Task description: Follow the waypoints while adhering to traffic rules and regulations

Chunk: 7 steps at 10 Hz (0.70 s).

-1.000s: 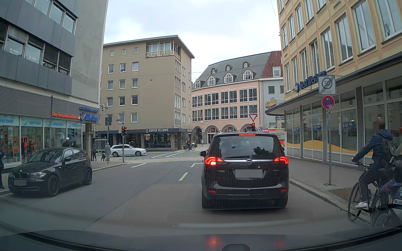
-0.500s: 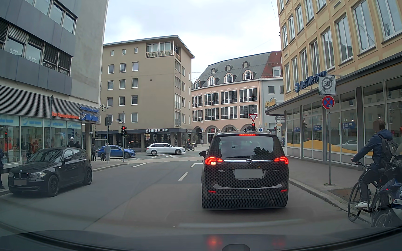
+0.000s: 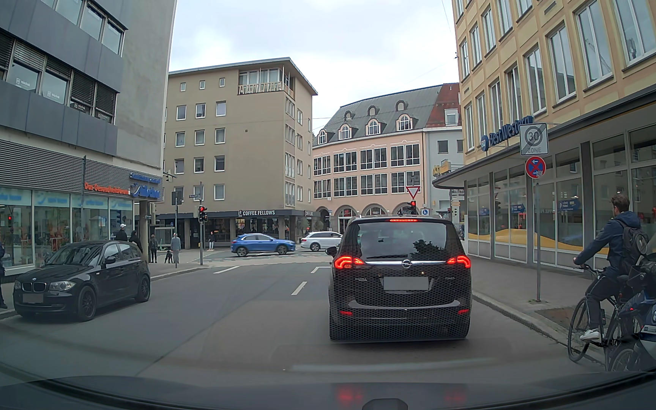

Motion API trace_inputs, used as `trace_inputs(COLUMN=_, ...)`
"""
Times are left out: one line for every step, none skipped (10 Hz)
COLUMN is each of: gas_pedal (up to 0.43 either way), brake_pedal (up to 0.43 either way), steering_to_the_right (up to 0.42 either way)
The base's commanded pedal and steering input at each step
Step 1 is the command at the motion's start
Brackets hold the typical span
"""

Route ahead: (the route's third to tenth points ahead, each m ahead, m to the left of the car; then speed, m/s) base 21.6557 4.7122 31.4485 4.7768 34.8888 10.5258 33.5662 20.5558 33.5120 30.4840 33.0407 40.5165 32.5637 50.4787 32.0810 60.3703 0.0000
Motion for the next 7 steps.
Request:
trace_inputs(gas_pedal=0.000, brake_pedal=0.238, steering_to_the_right=-0.032)
trace_inputs(gas_pedal=0.000, brake_pedal=0.232, steering_to_the_right=-0.032)
trace_inputs(gas_pedal=0.000, brake_pedal=0.238, steering_to_the_right=-0.032)
trace_inputs(gas_pedal=0.000, brake_pedal=0.232, steering_to_the_right=-0.032)
trace_inputs(gas_pedal=0.000, brake_pedal=0.232, steering_to_the_right=-0.032)
trace_inputs(gas_pedal=0.000, brake_pedal=0.238, steering_to_the_right=-0.032)
trace_inputs(gas_pedal=0.000, brake_pedal=0.232, steering_to_the_right=-0.032)
